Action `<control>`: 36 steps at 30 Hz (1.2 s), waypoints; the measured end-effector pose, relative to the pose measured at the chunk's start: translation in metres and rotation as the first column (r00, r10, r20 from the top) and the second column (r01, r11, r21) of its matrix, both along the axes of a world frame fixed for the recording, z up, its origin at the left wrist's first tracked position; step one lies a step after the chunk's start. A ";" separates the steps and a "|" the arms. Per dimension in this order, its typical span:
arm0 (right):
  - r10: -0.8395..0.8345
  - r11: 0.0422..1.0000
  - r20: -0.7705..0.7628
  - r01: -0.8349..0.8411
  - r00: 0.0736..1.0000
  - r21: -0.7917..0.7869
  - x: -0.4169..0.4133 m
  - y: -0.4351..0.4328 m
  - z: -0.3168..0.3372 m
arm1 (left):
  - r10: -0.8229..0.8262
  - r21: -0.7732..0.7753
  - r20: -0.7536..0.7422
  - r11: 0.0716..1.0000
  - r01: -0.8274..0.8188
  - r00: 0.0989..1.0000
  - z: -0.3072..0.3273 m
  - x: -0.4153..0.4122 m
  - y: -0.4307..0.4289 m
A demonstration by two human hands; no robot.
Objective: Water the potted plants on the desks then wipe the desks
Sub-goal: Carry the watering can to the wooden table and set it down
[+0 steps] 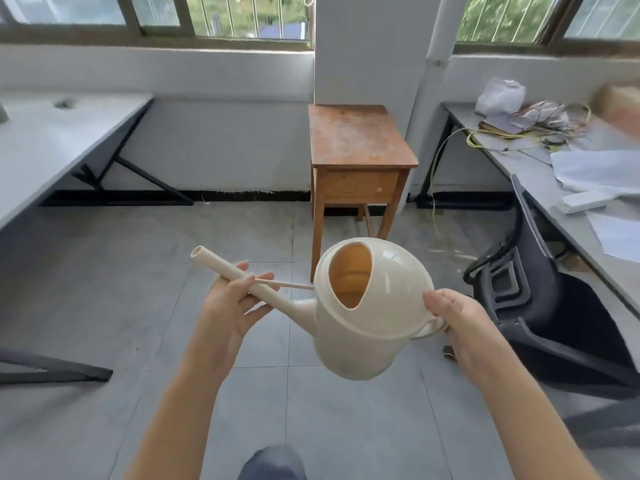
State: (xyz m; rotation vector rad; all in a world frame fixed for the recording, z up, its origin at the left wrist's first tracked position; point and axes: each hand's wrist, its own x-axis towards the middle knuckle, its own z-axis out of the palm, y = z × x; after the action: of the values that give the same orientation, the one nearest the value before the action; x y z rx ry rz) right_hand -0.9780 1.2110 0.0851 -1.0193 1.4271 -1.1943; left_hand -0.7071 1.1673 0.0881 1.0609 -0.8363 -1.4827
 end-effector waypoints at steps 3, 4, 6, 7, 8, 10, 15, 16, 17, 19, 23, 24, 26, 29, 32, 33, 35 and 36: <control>0.025 1.000 0.024 -0.026 0.999 0.014 -0.019 -0.042 -0.003 | -0.018 -0.022 0.025 1.000 0.018 1.000 0.000 -0.021 -0.045; 0.025 1.000 0.022 -0.026 0.999 0.014 -0.029 -0.058 -0.005 | -0.024 -0.022 0.042 0.999 0.025 0.999 -0.002 -0.029 -0.064; 0.012 1.000 0.012 -0.012 1.000 0.014 -0.046 -0.093 -0.009 | -0.036 -0.025 0.067 0.999 0.037 0.997 -0.005 -0.047 -0.103; -0.003 1.000 0.000 0.003 1.000 0.019 -0.055 -0.111 -0.011 | -0.041 -0.032 0.070 0.999 0.043 0.997 -0.007 -0.055 -0.123; -0.016 1.000 -0.007 0.016 1.000 0.017 -0.064 -0.130 -0.013 | -0.043 -0.035 0.074 0.998 0.046 0.996 -0.009 -0.063 -0.142; -0.041 0.999 -0.018 0.042 0.999 0.007 -0.080 -0.169 -0.016 | -0.051 -0.038 0.068 0.998 0.054 0.996 -0.014 -0.080 -0.185; -0.079 0.996 -0.038 0.080 0.996 0.031 -0.114 -0.261 -0.012 | -0.071 -0.007 0.060 0.997 0.071 0.996 -0.016 -0.127 -0.294; -0.084 0.995 -0.034 0.086 0.996 0.044 -0.122 -0.278 -0.009 | -0.073 -0.006 0.062 0.997 0.074 0.995 -0.016 -0.137 -0.315; -0.090 0.994 -0.030 0.091 0.995 0.054 -0.129 -0.296 -0.008 | -0.077 -0.007 0.061 0.997 0.077 0.995 -0.016 -0.146 -0.335; -0.092 0.994 -0.021 0.093 0.996 0.051 -0.145 -0.331 -0.005 | -0.079 -0.007 0.060 0.997 0.079 0.995 -0.013 -0.165 -0.373; -0.093 0.995 -0.023 0.093 0.995 0.023 -0.177 -0.404 -0.003 | -0.073 -0.028 0.045 0.997 0.075 0.996 -0.005 -0.193 -0.446; -0.093 0.995 -0.025 0.094 0.995 0.020 -0.185 -0.423 -0.003 | -0.075 -0.029 0.040 0.997 0.077 0.996 -0.004 -0.200 -0.463; -0.083 0.996 -0.032 0.084 0.996 0.018 -0.201 -0.460 -0.005 | -0.061 -0.028 0.032 0.998 0.062 0.998 -0.004 -0.214 -0.495; -0.052 0.999 -0.029 0.052 0.998 0.001 -0.225 -0.518 -0.010 | -0.021 -0.032 0.026 0.999 0.022 0.999 -0.007 -0.234 -0.541; 0.019 1.000 -0.030 -0.020 0.999 -0.012 -0.246 -0.578 -0.011 | 0.038 -0.039 0.023 0.999 -0.038 0.999 -0.011 -0.253 -0.587; 0.051 0.999 -0.006 -0.051 0.999 -0.009 -0.253 -0.599 -0.010 | 0.073 -0.035 0.023 0.997 -0.072 0.997 -0.012 -0.260 -0.602; 0.102 0.995 0.025 -0.102 0.994 0.004 -0.264 -0.639 -0.008 | 0.137 -0.019 0.027 0.990 -0.137 0.990 -0.015 -0.272 -0.631; 0.125 0.992 0.022 -0.125 0.992 0.009 -0.269 -0.658 -0.008 | 0.166 -0.010 0.023 0.986 -0.166 0.986 -0.015 -0.279 -0.646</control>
State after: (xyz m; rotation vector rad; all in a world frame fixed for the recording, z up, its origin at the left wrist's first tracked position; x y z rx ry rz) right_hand -1.2472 0.5529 0.0767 -1.0701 1.3317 -1.1023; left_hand -0.9865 0.5213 0.0733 1.1170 -0.7513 -1.3278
